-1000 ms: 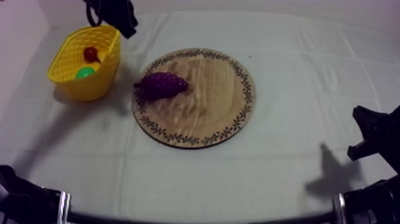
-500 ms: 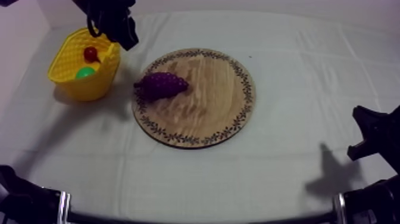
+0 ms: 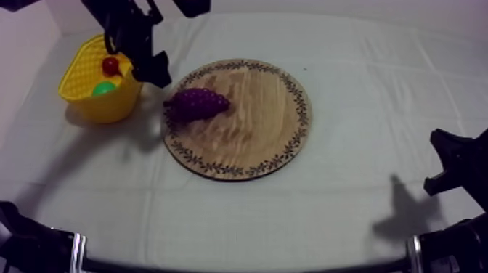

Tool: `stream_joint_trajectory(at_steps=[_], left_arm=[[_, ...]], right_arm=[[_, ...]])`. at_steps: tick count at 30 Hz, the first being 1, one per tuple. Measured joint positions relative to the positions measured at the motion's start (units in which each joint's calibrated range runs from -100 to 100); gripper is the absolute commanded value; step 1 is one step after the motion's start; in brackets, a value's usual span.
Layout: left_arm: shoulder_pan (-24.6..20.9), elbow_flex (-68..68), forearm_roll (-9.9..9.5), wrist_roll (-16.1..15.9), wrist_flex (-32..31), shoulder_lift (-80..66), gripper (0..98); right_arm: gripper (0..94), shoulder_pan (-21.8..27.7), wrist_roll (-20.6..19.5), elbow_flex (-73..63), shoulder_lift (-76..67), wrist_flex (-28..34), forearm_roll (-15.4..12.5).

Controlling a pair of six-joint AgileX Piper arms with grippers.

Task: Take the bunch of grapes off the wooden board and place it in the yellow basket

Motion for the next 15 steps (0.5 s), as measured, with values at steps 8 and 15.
stream_joint_trajectory(at_steps=[8, 15], left_arm=[[0.9, 5.8, -0.62, -0.7, -11.5, 3.9, 96.4], [1.4, 8.7, -0.56, -1.7, -20.3, 9.0, 96.1]], right_arm=[[0.4, 0.0, 0.0, 0.0, 0.0, 0.0, 0.0], [0.4, 0.0, 0.0, 0.0, 0.0, 0.0, 0.0]])
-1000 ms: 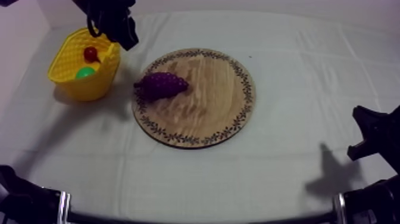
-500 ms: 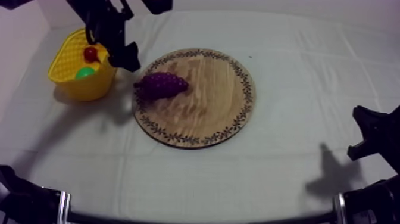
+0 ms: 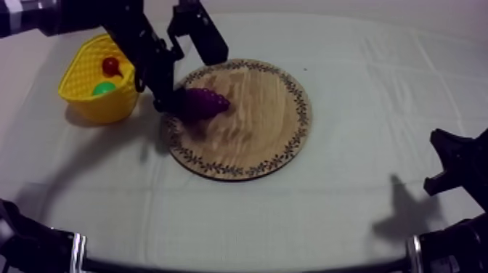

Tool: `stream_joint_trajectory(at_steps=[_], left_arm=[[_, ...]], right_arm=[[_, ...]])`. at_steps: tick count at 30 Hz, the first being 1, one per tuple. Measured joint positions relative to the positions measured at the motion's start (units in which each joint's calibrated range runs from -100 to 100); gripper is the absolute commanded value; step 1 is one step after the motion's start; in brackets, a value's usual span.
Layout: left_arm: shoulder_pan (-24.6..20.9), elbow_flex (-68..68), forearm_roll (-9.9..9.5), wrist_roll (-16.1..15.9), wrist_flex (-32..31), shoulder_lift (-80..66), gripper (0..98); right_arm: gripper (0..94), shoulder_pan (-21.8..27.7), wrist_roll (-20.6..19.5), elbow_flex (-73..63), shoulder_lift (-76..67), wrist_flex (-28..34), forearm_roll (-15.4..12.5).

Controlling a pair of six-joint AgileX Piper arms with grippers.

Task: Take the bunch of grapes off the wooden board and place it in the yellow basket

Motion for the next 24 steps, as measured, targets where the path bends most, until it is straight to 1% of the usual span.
stream_joint_trajectory(at_steps=[5, 10, 17, 24], left_arm=[[0.2, 1.1, 0.45, -1.4, -6.3, 3.7, 94.9], [0.3, 0.3, 0.71, -2.5, -11.1, 7.3, 94.5], [0.8, -2.7, 0.54, -2.1, -14.1, 11.9, 94.1], [0.9, -5.1, 0.7, -2.3, -15.4, 15.1, 91.6]], right_arm=[[0.4, 0.0, 0.0, 0.0, 0.0, 0.0, 0.0], [0.4, 0.0, 0.0, 0.0, 0.0, 0.0, 0.0], [0.4, 0.0, 0.0, 0.0, 0.0, 0.0, 0.0], [0.4, 0.0, 0.0, 0.0, 0.0, 0.0, 0.0]])
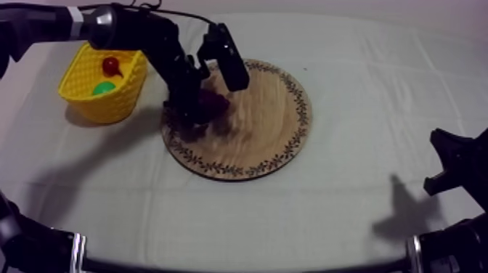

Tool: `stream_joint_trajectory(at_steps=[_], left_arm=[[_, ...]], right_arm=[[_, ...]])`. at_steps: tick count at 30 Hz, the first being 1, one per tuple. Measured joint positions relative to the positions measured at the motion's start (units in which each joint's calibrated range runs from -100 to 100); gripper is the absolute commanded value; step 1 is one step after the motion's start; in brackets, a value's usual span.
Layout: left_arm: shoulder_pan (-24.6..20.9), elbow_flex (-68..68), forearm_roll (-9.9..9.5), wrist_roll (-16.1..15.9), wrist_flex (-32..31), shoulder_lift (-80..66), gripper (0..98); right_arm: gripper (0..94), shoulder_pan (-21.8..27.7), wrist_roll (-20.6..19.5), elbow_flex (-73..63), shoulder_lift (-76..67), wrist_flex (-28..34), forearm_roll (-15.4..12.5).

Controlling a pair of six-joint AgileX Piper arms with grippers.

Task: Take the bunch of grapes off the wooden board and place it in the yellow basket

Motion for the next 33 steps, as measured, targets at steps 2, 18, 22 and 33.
stream_joint_trajectory(at_steps=[2, 18, 22, 33], left_arm=[[0.0, -0.5, 0.0, 0.0, 0.0, 0.7, 89.8], [-0.5, -2.2, 0.47, 0.2, -1.5, 3.0, 48.2], [-0.6, -1.3, 0.67, -0.2, -1.3, 1.9, 46.4], [-1.1, 4.7, 1.96, -0.9, 4.7, -9.7, 47.3]], right_arm=[[0.4, 0.0, 0.0, 0.0, 0.0, 0.0, 0.0], [0.4, 0.0, 0.0, 0.0, 0.0, 0.0, 0.0], [0.4, 0.0, 0.0, 0.0, 0.0, 0.0, 0.0], [0.4, 0.0, 0.0, 0.0, 0.0, 0.0, 0.0]])
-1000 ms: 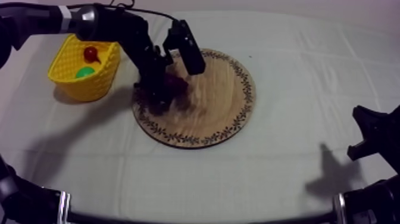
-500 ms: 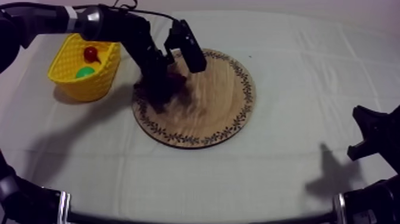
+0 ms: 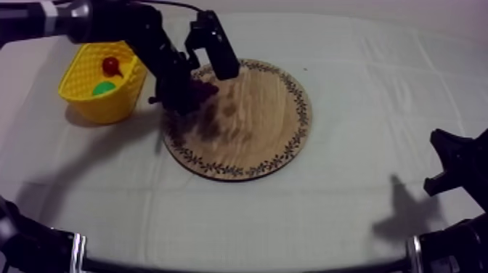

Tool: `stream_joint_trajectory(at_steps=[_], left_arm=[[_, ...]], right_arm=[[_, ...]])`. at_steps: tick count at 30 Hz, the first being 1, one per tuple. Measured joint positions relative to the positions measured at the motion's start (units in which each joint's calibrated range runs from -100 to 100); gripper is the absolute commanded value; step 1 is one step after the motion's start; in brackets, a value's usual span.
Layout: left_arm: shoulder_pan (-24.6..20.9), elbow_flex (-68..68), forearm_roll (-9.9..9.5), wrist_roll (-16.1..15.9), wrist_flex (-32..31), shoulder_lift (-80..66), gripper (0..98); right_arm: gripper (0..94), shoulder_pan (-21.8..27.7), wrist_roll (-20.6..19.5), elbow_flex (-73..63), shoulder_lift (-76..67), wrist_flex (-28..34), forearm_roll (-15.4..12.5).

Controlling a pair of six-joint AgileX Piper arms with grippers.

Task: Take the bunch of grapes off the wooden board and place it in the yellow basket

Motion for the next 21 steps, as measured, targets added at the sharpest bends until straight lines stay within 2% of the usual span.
stream_joint_trajectory(at_steps=[10, 15, 21], left_arm=[[-2.5, 8.2, 0.29, 0.8, 10.3, -18.0, 46.8], [-4.9, 5.5, 0.24, 2.1, 14.2, -25.1, 43.3], [-9.7, -1.3, -0.09, 3.8, 15.0, -25.3, 45.4]], right_arm=[[0.4, 0.0, 0.0, 0.0, 0.0, 0.0, 0.0], [0.4, 0.0, 0.0, 0.0, 0.0, 0.0, 0.0], [0.4, 0.0, 0.0, 0.0, 0.0, 0.0, 0.0]])
